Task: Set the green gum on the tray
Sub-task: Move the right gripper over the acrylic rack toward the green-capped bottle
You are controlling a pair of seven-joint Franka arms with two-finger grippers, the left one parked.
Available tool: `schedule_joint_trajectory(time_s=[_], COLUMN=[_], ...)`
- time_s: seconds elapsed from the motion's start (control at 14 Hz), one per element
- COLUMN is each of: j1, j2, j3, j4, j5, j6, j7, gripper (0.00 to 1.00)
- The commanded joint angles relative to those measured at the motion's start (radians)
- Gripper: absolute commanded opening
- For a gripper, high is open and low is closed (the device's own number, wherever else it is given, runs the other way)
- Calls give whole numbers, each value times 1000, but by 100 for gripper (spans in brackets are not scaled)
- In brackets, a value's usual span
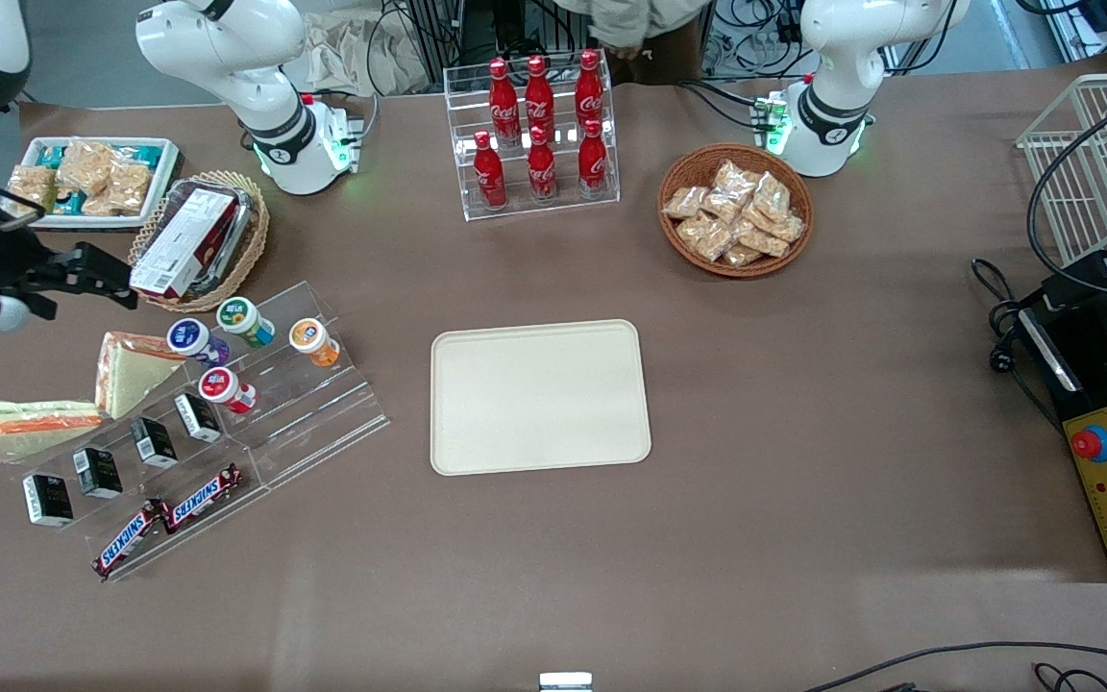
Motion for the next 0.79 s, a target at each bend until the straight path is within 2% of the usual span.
schedule_joint_trajectory(time_s=[0.0, 0.21, 0.71], j1=[4, 4, 3], j2=[-183, -254, -260], j3=[22, 35, 37], j4=[-298, -486, -703], j5=[-1, -7, -7], j6=[159, 280, 481], j7=[-9, 3, 4], gripper=[99, 99, 99])
